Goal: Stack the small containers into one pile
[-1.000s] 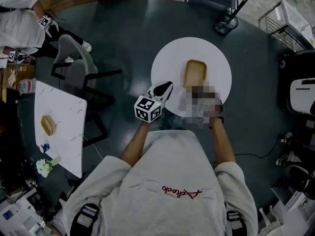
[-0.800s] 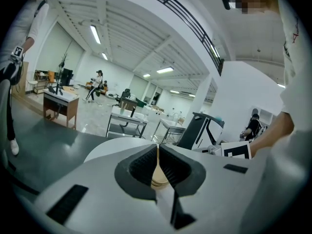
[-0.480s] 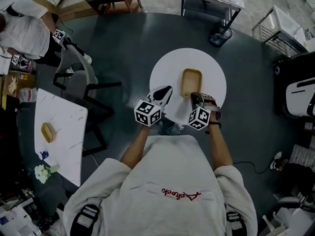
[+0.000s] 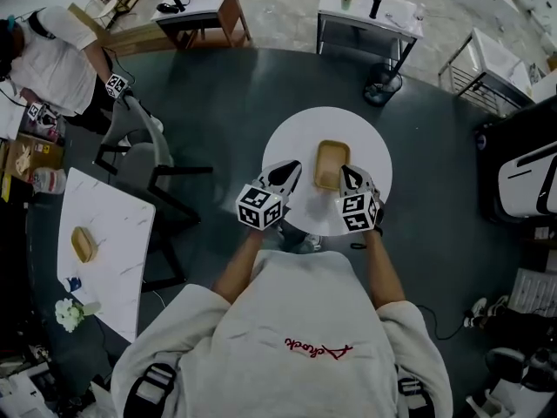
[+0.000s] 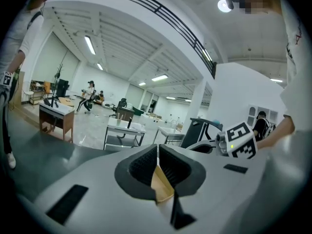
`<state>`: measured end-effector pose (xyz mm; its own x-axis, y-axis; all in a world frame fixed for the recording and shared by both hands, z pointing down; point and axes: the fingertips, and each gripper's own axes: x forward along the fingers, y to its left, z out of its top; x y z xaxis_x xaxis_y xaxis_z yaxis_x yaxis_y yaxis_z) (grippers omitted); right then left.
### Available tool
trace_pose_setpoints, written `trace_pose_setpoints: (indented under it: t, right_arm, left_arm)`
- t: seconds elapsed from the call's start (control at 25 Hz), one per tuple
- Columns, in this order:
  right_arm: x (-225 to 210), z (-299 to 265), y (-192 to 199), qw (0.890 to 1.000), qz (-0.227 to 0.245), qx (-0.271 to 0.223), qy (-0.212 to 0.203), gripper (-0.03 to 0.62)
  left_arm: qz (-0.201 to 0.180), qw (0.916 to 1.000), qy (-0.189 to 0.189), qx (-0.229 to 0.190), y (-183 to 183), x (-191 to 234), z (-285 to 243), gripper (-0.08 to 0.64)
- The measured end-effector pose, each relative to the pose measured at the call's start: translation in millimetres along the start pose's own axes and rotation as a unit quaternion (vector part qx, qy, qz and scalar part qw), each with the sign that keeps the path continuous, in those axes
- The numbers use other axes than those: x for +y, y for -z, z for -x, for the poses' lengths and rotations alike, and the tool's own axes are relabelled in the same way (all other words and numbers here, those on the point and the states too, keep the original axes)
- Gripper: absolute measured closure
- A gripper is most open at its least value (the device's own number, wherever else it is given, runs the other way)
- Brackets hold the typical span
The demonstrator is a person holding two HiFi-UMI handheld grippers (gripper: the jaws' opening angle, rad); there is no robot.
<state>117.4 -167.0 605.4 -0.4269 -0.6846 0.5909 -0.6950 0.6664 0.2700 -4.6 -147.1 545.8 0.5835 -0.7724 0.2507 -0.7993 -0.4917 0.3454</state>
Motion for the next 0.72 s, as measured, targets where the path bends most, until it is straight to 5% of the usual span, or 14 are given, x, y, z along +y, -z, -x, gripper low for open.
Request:
trace_pose_setpoints:
  t: [0.12,0.72]
  right_arm:
    - [-23.5,14.5,-15.7,0.996,-0.070,-0.036,0.029,0.571]
    - [-75.1,77.4,-40.6,0.971,-0.175,-0.126,0.101,0.571]
  left_arm:
    - [-0.008,0.9999,0.000,-0.007,-8.1,-2.8,-1.0,0.537]
    - [-0.052,0.9973,0.008,-0.052,-53.9,-17.3,-1.2,0.537]
